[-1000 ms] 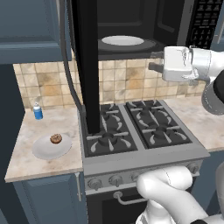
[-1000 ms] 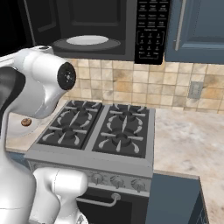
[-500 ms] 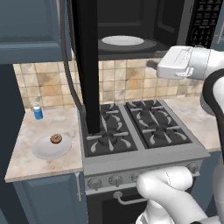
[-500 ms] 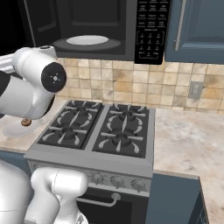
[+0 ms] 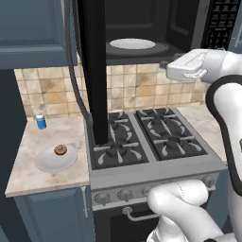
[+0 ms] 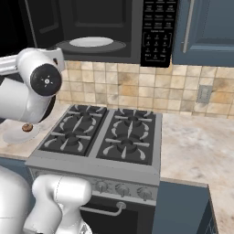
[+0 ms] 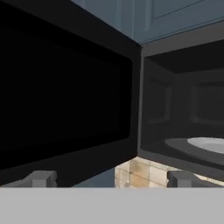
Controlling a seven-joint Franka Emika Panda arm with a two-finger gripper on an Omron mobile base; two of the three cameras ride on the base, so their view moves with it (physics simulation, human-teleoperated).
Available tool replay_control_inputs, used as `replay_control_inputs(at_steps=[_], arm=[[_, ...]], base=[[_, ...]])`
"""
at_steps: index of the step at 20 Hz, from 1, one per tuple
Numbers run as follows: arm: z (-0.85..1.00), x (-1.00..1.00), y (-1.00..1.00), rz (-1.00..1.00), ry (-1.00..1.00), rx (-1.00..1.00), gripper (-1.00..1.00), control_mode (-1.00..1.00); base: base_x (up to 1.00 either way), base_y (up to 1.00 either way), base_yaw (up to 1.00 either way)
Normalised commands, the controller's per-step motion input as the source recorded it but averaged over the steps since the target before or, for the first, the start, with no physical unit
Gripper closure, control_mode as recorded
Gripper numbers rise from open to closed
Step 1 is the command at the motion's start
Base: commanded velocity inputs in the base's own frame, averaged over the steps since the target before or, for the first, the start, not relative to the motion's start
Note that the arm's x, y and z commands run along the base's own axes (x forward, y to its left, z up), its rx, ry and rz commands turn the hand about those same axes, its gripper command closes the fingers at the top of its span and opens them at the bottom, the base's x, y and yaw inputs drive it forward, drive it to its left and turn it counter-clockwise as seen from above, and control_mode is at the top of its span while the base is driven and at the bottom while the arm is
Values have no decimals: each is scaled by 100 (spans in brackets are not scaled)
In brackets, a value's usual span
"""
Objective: Pick the mushroom from the counter and place it in the microwave. Then turn on the microwave.
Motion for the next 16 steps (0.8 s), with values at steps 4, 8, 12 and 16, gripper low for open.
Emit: replay_control_inputs(at_steps=[4,8,12,16], arm=[[0,24,-15,-15,0,-1,-100,-100],[0,22,-12,-14,0,-1,-100,-100],[0,20,-11,-10,0,-1,-100,-100],[0,18,-11,-9,0,0,-100,-100]], base=[[0,0,0],[0,0,0],[0,0,0],[0,0,0]])
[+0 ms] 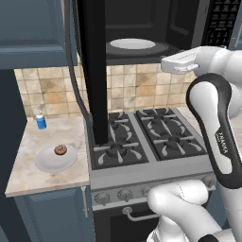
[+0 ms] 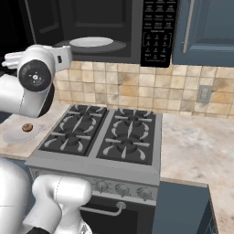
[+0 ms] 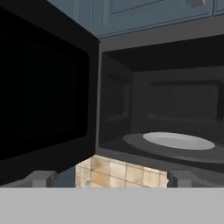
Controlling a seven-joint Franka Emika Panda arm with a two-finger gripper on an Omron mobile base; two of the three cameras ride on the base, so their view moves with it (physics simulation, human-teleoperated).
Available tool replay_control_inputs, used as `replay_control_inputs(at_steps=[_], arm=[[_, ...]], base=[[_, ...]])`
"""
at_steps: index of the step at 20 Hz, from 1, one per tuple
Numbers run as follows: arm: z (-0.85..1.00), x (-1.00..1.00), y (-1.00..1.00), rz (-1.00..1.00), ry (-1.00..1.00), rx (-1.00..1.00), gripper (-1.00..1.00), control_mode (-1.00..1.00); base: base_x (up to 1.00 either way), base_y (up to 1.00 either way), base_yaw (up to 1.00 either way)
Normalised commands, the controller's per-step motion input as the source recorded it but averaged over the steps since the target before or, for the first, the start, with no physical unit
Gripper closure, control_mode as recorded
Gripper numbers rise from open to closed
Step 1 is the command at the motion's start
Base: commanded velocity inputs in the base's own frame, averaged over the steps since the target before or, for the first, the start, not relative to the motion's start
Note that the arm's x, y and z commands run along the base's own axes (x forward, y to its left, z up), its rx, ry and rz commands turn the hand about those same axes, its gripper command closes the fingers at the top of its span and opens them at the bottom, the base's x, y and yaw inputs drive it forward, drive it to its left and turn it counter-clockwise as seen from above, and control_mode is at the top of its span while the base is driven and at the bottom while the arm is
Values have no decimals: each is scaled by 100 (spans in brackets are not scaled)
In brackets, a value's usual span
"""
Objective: Pick the mushroom from the counter and place it in the microwave. Then turn on the microwave.
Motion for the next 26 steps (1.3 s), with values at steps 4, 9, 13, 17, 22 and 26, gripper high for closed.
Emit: replay_control_inputs(at_steps=[4,9,13,17,22,26], arm=[[-1,17,-13,-10,8,0,-100,-100],[0,16,-8,-11,13,-2,-100,-100],[0,9,-7,-12,14,-2,-100,-100],[0,8,-6,-12,14,-1,-100,-100],[-4,9,-6,-12,11,-2,-100,-100],[-9,5,-4,-12,10,-3,-100,-100]], base=[[0,0,0],[0,0,0],[0,0,0],[0,0,0],[0,0,0],[0,0,0]])
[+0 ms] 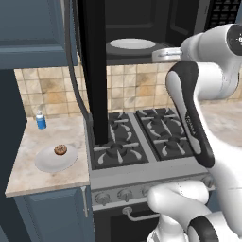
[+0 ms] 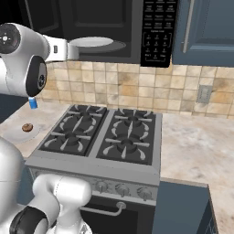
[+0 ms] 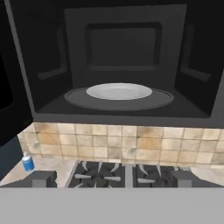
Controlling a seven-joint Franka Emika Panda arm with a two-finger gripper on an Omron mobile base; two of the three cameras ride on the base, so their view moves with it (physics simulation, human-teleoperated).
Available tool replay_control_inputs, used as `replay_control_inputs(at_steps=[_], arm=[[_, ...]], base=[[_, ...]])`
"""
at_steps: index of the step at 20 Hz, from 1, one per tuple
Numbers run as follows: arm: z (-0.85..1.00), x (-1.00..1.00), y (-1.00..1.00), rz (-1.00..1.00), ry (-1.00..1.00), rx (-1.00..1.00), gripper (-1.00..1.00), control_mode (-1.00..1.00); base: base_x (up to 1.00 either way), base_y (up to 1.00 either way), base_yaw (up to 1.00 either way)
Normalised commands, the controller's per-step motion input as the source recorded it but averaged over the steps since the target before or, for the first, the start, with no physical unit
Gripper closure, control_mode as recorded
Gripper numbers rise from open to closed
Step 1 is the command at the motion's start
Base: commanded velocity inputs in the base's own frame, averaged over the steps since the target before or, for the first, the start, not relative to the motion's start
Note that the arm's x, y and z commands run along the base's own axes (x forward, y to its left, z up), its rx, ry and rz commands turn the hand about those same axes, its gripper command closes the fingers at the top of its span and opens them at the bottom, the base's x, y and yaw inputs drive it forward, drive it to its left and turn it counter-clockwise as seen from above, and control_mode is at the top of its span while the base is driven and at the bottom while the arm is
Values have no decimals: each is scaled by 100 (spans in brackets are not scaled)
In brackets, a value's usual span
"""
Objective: Pick the mushroom from the counter and place it in the microwave. Then turn on the microwave.
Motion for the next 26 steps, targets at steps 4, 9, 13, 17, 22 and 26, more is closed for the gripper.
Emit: replay_control_inputs(at_steps=[4,9,13,17,22,26], arm=[[-13,0,-5,-11,8,-3,-100,-100],[-13,0,-8,-9,7,-2,-100,-100],[-12,0,-12,-6,5,0,-100,-100],[-15,4,-11,-5,5,0,-100,-100],[-21,10,-7,-3,1,0,-100,-100],[-19,10,-3,-2,1,0,-100,-100]], base=[[0,0,0],[0,0,0],[0,0,0],[0,0,0],[0,0,0],[0,0,0]])
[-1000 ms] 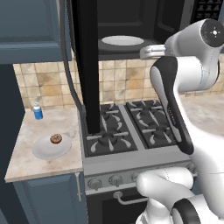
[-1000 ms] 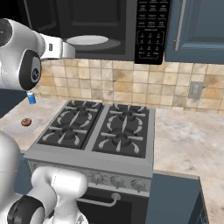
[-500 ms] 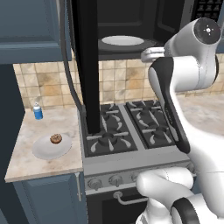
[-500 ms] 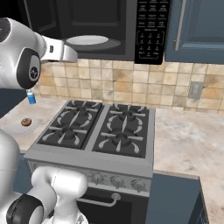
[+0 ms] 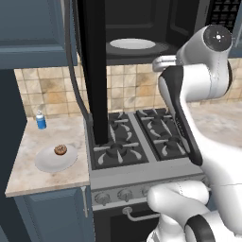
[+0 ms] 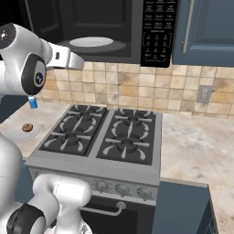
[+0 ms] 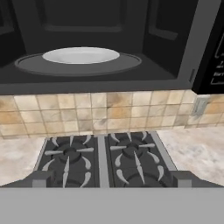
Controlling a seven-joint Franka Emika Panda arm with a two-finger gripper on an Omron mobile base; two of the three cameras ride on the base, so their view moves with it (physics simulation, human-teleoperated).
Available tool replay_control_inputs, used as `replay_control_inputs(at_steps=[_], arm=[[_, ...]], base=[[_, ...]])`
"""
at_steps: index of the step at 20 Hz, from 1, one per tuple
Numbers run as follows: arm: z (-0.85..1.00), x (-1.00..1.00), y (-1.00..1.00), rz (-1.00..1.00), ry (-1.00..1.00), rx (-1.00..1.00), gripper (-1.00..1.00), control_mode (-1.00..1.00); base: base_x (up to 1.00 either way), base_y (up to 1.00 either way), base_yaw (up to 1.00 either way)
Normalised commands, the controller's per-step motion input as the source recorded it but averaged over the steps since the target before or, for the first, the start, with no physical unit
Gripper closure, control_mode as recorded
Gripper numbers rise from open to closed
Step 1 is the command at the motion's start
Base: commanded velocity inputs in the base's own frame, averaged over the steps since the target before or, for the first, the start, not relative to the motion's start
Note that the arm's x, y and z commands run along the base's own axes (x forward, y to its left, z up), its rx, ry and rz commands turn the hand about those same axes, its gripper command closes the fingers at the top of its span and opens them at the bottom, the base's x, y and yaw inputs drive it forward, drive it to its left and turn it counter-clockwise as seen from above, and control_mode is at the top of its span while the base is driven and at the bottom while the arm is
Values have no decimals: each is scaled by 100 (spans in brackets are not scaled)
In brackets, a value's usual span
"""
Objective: Pick the mushroom from the counter and place it in the microwave. Then turn on the microwave.
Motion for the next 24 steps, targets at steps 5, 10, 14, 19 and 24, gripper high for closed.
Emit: replay_control_inputs(at_steps=[5,10,14,19,24], arm=[[-22,12,-2,-2,0,0,-100,-100],[-14,9,-1,0,9,0,-100,-100],[-5,7,0,0,14,2,-100,-100],[-8,2,0,0,11,1,-100,-100],[-14,1,0,0,5,0,-100,-100]], base=[[0,0,0],[0,0,0],[0,0,0],[0,0,0],[0,0,0]])
